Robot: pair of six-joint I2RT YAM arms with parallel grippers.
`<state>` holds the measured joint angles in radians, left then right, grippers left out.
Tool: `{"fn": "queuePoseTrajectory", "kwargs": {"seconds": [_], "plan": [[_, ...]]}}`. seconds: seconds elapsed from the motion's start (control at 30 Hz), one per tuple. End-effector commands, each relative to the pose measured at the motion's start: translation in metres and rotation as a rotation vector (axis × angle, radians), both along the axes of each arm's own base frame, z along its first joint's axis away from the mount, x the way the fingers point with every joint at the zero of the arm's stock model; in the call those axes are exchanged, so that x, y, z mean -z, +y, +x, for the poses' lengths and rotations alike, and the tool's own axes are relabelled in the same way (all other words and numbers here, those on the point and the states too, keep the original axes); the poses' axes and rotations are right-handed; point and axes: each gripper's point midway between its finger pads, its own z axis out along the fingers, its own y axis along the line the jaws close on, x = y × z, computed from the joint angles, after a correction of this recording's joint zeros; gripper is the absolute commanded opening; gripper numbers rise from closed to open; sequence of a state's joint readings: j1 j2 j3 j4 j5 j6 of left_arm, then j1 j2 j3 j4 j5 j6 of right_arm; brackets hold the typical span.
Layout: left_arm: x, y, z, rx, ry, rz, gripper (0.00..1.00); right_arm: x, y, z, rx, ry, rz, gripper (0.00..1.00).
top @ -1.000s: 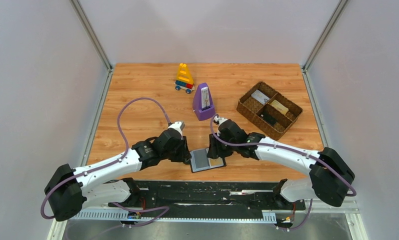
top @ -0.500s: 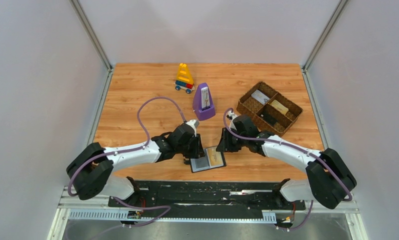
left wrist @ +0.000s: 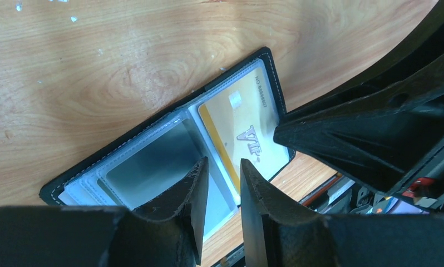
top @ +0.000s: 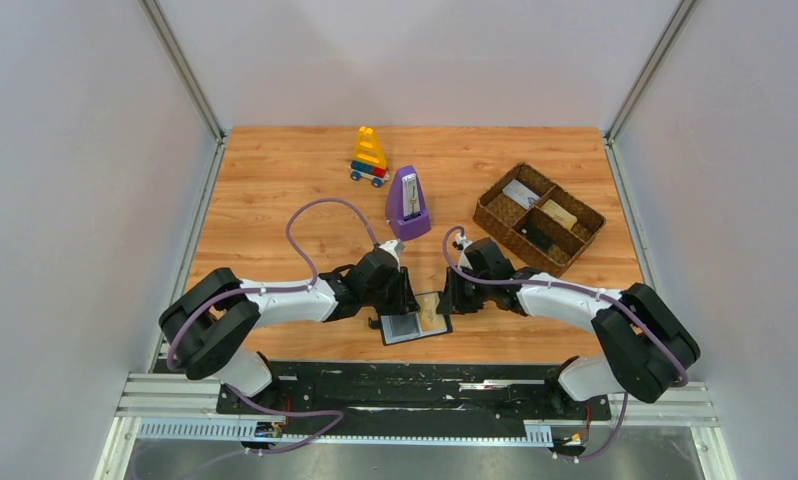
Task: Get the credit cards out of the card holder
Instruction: Remove the credit card from the card holder.
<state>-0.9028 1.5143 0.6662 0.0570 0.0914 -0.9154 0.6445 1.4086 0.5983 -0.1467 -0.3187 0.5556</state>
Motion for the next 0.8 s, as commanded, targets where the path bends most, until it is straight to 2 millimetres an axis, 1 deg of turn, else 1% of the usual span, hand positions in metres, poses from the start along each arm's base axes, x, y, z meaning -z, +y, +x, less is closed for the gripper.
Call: {"fn": "queuePoseTrajectory", "kwargs": {"seconds": [0.0,0.1,0.33,0.5,0.6,0.7,0.77], "plan": [[-0.003,-0.008,0.012,-0.047,-0.030,-0.035,0.35,0.003,0.004,0.001,-0.003,-0.009,0.037,0.16],[0.000,-0.009,0.011,-0.045,-0.017,-0.044,0.36,0.010,0.000,-0.003,0.010,0.008,0.023,0.15],[0.003,-0.007,0.007,-0.057,0.010,-0.039,0.38,0.024,-0.009,-0.009,0.038,0.044,-0.014,0.13],[0.001,-0.009,0.004,-0.056,0.023,-0.063,0.37,0.027,-0.011,-0.010,0.046,0.046,-0.021,0.13],[0.001,-0.013,0.000,-0.066,0.054,-0.105,0.33,0.026,-0.011,-0.011,0.045,0.048,-0.016,0.12],[-0.005,-0.014,-0.004,-0.067,0.073,-0.149,0.32,0.025,-0.012,-0.011,0.046,0.048,-0.018,0.12],[-0.009,-0.011,-0.003,-0.084,0.069,-0.147,0.32,0.025,-0.012,-0.012,0.046,0.046,-0.019,0.11]]}}
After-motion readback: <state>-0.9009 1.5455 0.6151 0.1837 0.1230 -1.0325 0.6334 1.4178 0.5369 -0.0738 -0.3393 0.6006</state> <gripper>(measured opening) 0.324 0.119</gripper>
